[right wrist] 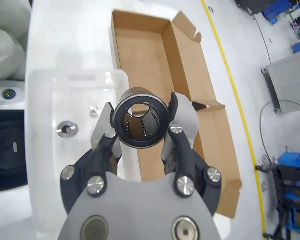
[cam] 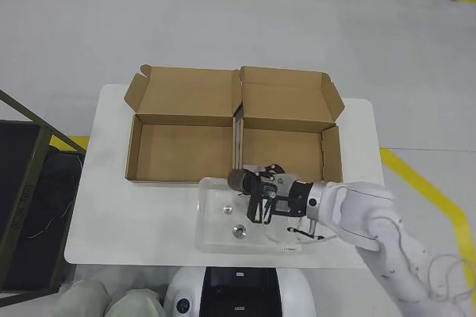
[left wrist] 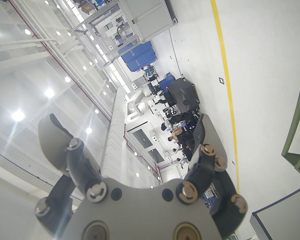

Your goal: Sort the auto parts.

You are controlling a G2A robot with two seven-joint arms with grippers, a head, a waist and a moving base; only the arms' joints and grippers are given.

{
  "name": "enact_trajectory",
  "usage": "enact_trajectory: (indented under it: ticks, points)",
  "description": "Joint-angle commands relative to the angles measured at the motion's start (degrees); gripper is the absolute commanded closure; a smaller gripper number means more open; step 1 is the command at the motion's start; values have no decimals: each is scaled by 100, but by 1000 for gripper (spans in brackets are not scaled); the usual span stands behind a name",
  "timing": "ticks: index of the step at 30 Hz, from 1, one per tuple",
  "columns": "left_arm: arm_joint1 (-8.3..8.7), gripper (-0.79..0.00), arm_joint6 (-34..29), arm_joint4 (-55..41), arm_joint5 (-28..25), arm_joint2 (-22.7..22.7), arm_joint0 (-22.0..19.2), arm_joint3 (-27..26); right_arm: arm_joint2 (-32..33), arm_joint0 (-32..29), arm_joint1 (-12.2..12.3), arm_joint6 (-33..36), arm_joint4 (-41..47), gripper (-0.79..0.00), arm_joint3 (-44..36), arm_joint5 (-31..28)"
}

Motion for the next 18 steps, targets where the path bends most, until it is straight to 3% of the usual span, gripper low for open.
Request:
enact_trajectory:
  ticks: [1,18]
  points:
    - [0,-785,0,0,0,0,0,0,38,112,4,-197,282,0,9,-188]
    - [0,-785,0,0,0,0,0,0,497,727,8,-1048,794,0,-184,120]
